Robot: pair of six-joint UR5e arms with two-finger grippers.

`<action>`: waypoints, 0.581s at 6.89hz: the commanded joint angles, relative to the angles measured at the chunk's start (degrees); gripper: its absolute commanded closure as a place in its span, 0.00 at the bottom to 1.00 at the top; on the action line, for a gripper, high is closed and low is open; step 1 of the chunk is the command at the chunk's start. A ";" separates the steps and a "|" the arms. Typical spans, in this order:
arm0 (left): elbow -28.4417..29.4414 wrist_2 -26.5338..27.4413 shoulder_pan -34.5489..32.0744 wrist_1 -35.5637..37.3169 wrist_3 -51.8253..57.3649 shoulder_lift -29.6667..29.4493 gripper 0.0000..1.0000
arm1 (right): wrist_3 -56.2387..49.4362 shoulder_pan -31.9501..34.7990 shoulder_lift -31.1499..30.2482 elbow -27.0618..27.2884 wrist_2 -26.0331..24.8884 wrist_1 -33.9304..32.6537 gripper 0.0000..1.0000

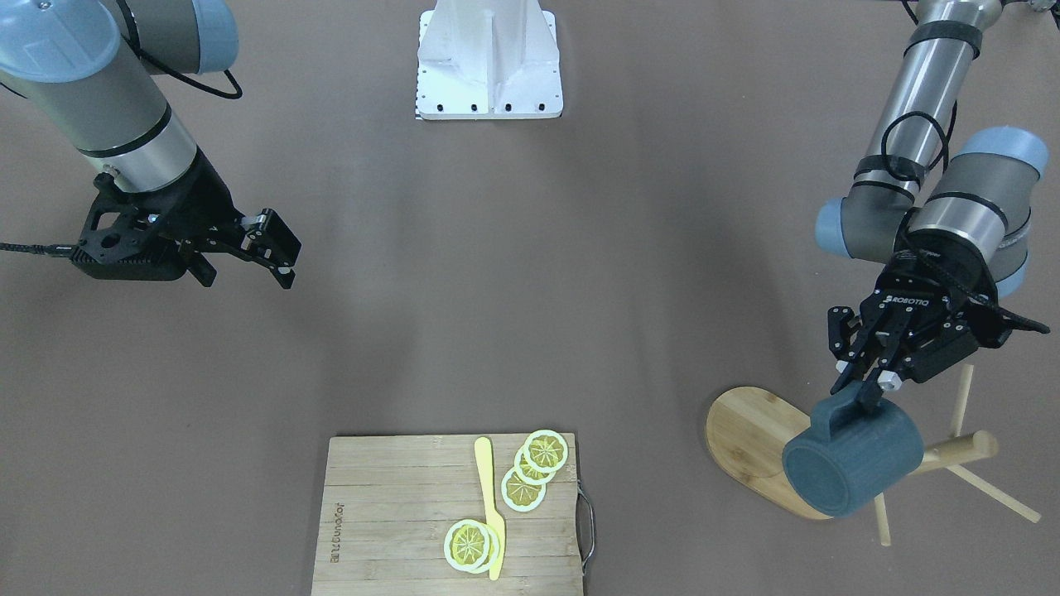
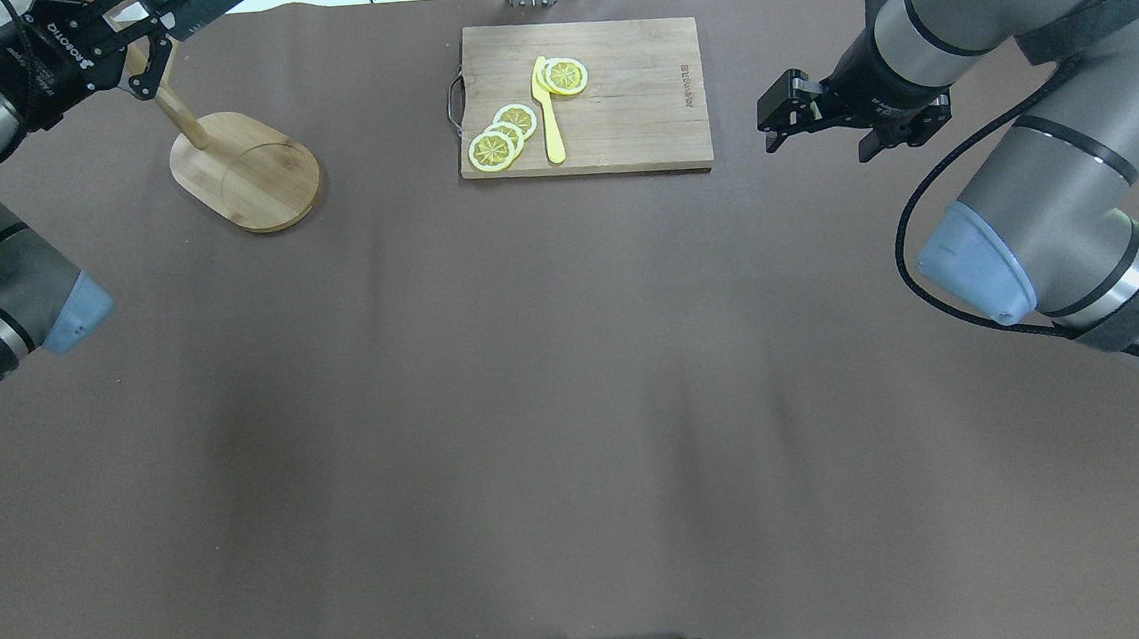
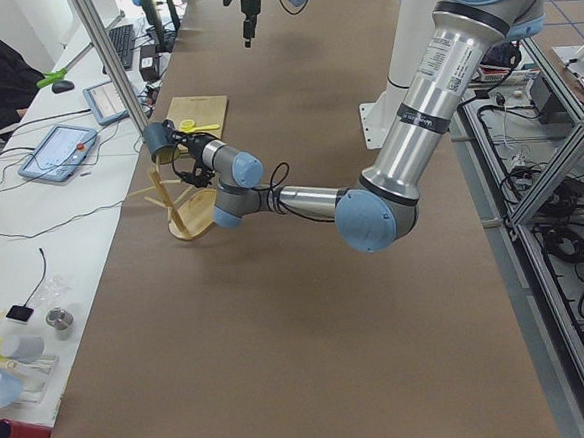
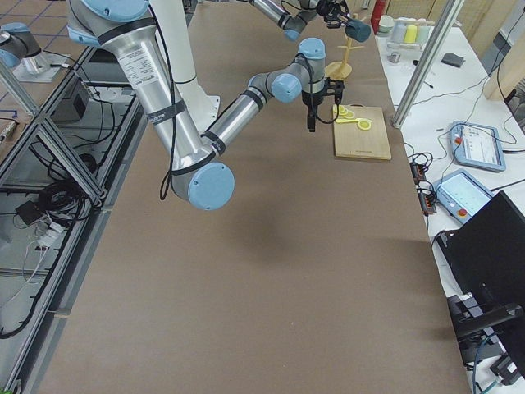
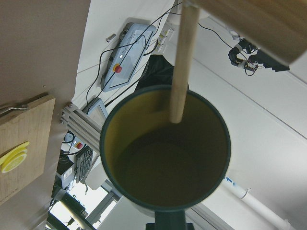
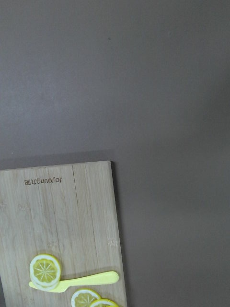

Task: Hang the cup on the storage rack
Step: 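Move the mug with the left gripper onto a stand peg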

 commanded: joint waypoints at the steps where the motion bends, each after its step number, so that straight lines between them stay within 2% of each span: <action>1: 0.00 -0.03 0.27 -0.98 -1.43 0.91 1.00 | 0.00 -0.09 -0.09 0.01 -0.29 0.00 0.00; 4: 0.44 0.06 0.35 -1.07 -3.10 1.00 1.00 | 0.70 -0.62 0.00 0.53 -0.90 0.00 0.00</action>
